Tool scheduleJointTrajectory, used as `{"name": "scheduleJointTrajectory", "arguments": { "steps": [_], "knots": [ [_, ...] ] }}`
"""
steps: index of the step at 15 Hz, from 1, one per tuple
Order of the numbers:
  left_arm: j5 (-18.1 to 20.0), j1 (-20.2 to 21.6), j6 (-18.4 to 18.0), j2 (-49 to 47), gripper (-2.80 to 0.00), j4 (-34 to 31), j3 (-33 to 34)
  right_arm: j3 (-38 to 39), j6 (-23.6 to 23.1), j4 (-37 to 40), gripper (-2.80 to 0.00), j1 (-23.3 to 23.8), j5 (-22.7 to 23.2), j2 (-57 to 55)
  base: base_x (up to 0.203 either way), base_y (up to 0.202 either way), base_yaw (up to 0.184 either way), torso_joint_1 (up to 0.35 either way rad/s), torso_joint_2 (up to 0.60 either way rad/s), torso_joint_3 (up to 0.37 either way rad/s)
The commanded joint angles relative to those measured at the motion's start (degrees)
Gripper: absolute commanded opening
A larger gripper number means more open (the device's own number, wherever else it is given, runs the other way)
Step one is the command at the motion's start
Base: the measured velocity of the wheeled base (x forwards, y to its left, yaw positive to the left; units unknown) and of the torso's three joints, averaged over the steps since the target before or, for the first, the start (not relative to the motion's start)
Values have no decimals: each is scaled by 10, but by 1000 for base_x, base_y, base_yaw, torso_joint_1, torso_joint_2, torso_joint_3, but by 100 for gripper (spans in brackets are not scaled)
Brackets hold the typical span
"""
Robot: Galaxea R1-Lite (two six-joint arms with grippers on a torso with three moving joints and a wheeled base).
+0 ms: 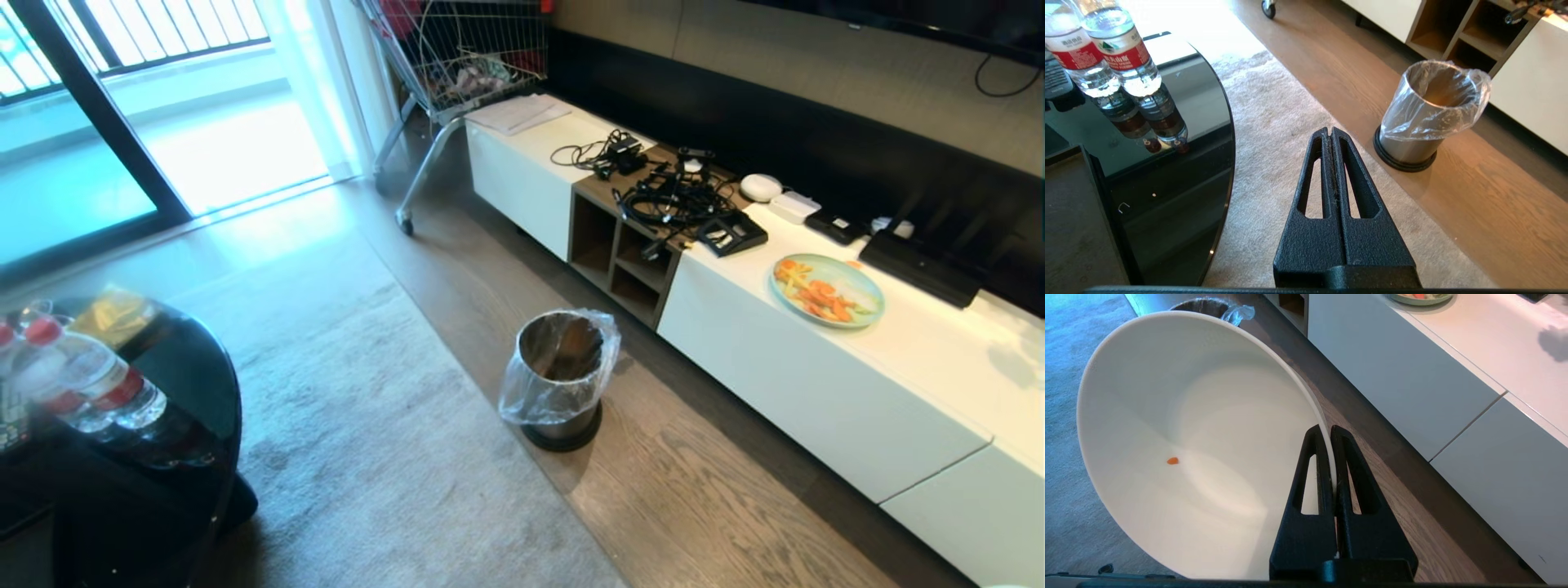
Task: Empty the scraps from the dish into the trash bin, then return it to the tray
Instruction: Put the bowl back to the table
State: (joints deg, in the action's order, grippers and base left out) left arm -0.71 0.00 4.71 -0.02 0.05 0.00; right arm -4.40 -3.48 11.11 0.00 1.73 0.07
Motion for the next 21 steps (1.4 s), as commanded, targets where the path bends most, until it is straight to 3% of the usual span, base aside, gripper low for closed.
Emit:
{"name": "scheduleJointTrajectory", "arguments": {
  "steps": [1,10,21],
  "knots": [
    [0,0,0,0,-280,0,0,0,0,1,-280,0,0,-1,0,0,0,2,1,185],
    [0,0,0,0,-280,0,0,0,0,1,-280,0,0,-1,0,0,0,1,-1,194],
    [-1,0,1,0,-280,0,0,0,0,1,-280,0,0,-1,0,0,0,0,1,17]
  ]
}}
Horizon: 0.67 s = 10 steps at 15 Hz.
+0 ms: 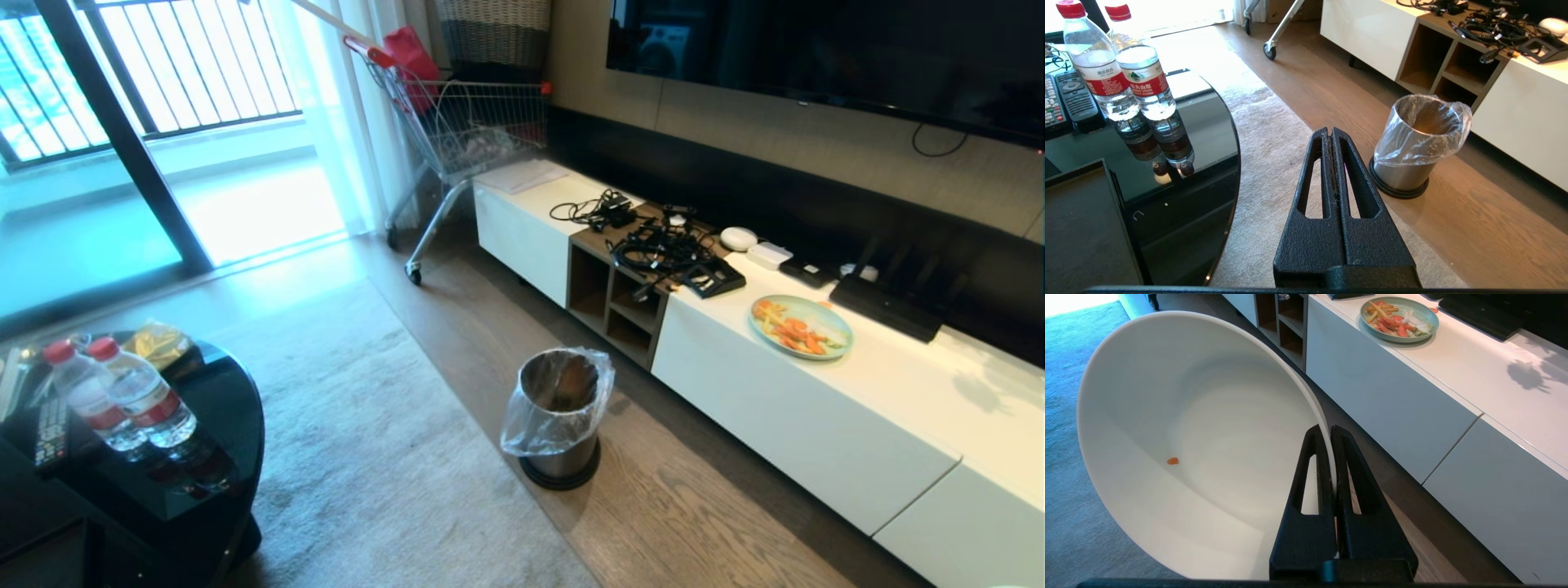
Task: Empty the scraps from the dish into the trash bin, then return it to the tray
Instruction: Put the bowl back to the table
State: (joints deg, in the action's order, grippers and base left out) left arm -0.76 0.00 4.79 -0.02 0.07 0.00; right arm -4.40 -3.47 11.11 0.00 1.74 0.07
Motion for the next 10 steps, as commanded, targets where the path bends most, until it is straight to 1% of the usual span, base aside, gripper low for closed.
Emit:
{"name": "scheduleJointTrajectory", "arguments": {
  "steps": [1,10],
  "knots": [
    [0,0,0,0,-280,0,0,0,-1,1,-280,0,0,-1,0,0,0,0,0,0],
    [0,0,0,0,-280,0,0,0,0,1,-280,0,0,-1,0,0,0,0,0,0]
  ]
}}
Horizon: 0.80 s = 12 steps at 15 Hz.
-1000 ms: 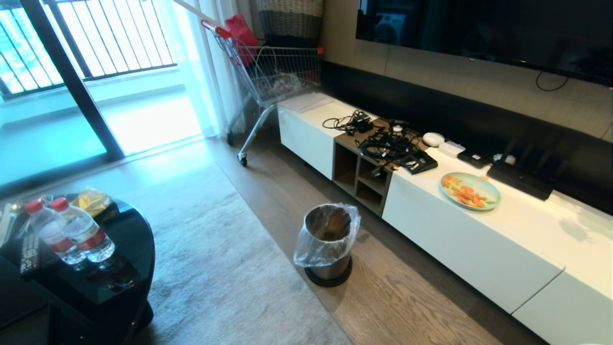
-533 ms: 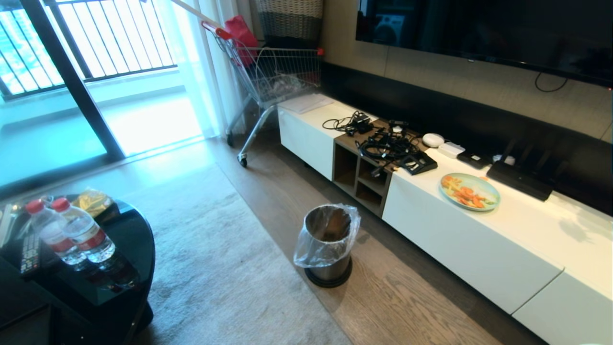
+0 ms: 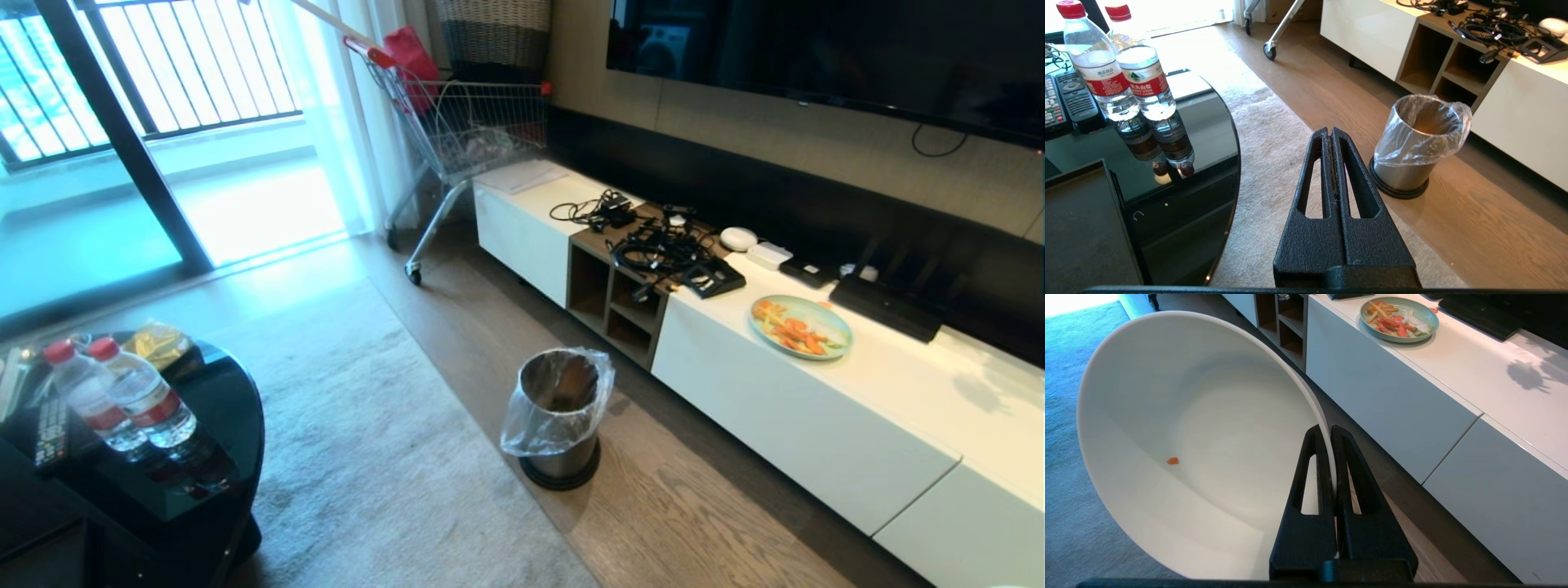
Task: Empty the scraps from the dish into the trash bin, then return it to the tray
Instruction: Put the bowl back to the table
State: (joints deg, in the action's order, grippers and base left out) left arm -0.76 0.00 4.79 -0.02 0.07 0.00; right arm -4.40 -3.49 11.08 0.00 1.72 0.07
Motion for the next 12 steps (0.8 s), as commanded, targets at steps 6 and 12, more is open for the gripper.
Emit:
{"name": "scheduleJointTrajectory", "arguments": {
  "steps": [6,12],
  "knots": [
    [0,0,0,0,-280,0,0,0,1,1,-280,0,0,-1,0,0,0,0,0,0],
    [0,0,0,0,-280,0,0,0,1,1,-280,0,0,-1,0,0,0,0,0,0]
  ]
}}
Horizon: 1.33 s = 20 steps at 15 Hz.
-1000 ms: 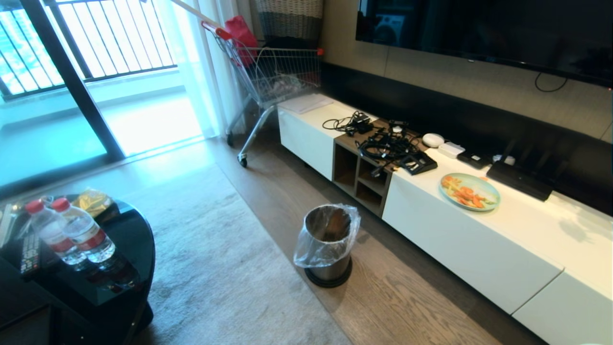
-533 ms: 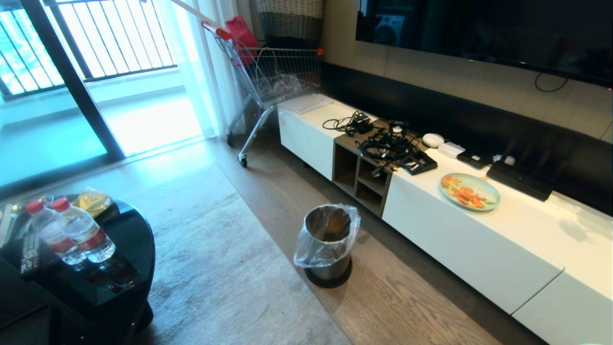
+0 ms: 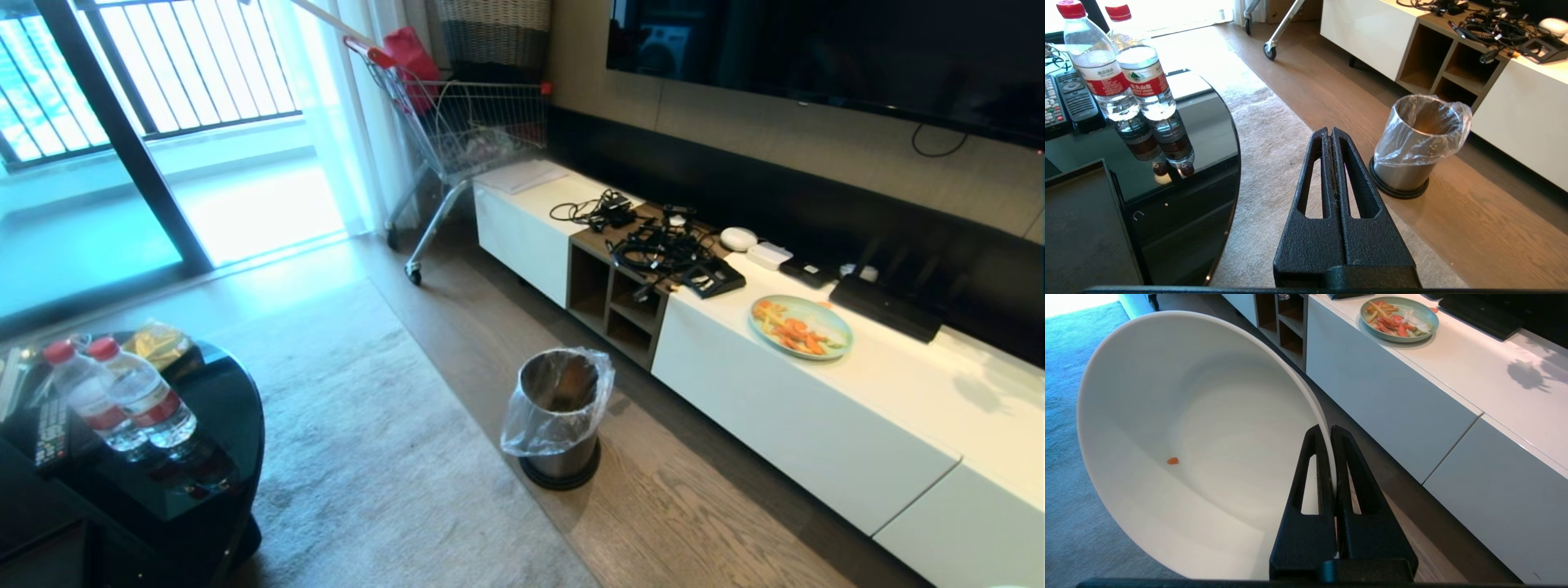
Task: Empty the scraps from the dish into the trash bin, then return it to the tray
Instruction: Put the bowl back to the table
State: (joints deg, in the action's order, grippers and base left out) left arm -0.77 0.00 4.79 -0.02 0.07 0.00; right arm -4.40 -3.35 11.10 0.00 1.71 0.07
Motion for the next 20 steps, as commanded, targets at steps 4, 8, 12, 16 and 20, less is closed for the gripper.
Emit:
{"name": "scheduleJointTrajectory", "arguments": {
  "steps": [4,8,12,16,20],
  "knots": [
    [0,0,0,0,-280,0,0,0,-3,1,-280,0,1,-1,1,-1,21,1,1,2],
    [0,0,0,0,-280,0,0,0,-3,1,-280,0,1,-1,2,-6,160,2,0,3],
    [0,0,0,0,-280,0,0,0,-3,1,-280,0,1,-1,0,-8,167,3,1,6],
    [0,0,0,0,-280,0,0,0,-2,1,-280,0,1,-1,-2,-9,169,2,2,4],
    [0,0,0,0,-280,0,0,0,-2,1,-280,0,1,-1,0,-9,167,3,4,3]
  ]
}}
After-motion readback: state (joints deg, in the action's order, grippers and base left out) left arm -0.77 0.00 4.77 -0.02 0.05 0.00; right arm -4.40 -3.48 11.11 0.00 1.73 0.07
